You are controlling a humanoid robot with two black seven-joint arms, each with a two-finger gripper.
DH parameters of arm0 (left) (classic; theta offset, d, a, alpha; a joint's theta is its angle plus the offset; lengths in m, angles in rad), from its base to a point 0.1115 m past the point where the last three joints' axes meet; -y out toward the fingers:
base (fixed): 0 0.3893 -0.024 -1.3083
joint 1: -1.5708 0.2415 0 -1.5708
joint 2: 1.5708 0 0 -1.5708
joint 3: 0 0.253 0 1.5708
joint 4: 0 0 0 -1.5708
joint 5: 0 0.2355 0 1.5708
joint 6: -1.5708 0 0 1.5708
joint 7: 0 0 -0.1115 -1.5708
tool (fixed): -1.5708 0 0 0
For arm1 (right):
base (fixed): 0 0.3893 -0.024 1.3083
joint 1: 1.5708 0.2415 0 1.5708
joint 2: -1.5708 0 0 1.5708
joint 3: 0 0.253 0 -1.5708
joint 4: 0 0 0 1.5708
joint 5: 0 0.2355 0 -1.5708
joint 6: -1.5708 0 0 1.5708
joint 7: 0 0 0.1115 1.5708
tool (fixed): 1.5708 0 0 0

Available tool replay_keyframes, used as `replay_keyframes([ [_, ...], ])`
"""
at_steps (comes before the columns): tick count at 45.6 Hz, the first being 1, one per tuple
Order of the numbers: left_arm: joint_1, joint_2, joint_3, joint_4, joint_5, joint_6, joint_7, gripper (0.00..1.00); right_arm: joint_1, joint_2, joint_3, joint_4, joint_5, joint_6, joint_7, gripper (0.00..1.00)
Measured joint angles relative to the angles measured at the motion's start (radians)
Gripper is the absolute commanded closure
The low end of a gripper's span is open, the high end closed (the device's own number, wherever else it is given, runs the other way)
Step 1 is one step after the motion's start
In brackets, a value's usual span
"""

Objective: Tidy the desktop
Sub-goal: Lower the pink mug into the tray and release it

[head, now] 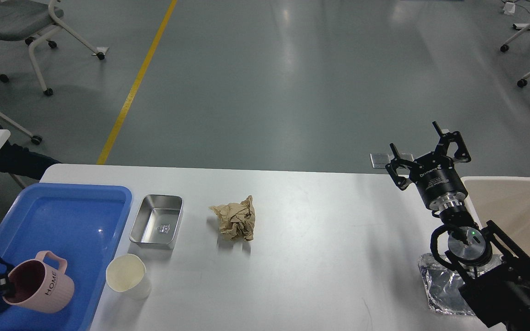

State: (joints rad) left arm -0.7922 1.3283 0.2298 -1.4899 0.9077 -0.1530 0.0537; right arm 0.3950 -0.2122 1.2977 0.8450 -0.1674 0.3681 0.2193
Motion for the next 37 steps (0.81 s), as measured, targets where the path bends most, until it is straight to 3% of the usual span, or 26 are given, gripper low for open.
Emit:
replay_keyframes([
  [13, 0.014, -0.031, -0.002, 0.038, 0.002, 0.02, 0.001, 0.91, 0.001, 0.0, 0.0, 0.0, -0.001, 0.0, 0.0, 0.0],
  [19, 0.016, -0.041, -0.002, 0.046, 0.002, 0.024, 0.004, 0.65, 0.001, 0.0, 0.0, 0.0, 0.0, 0.0, 0.0, 0.0],
  [32, 0.018, -0.083, -0.006, 0.067, -0.013, 0.047, 0.003, 0.25, -0.001, -0.002, 0.0, 0.0, 0.0, 0.0, -0.001, 0.0],
  [37, 0.017, -0.084, -0.019, 0.068, -0.016, 0.047, 0.001, 0.18, -0.001, -0.004, 0.0, 0.0, 0.0, 0.0, -0.001, 0.0],
])
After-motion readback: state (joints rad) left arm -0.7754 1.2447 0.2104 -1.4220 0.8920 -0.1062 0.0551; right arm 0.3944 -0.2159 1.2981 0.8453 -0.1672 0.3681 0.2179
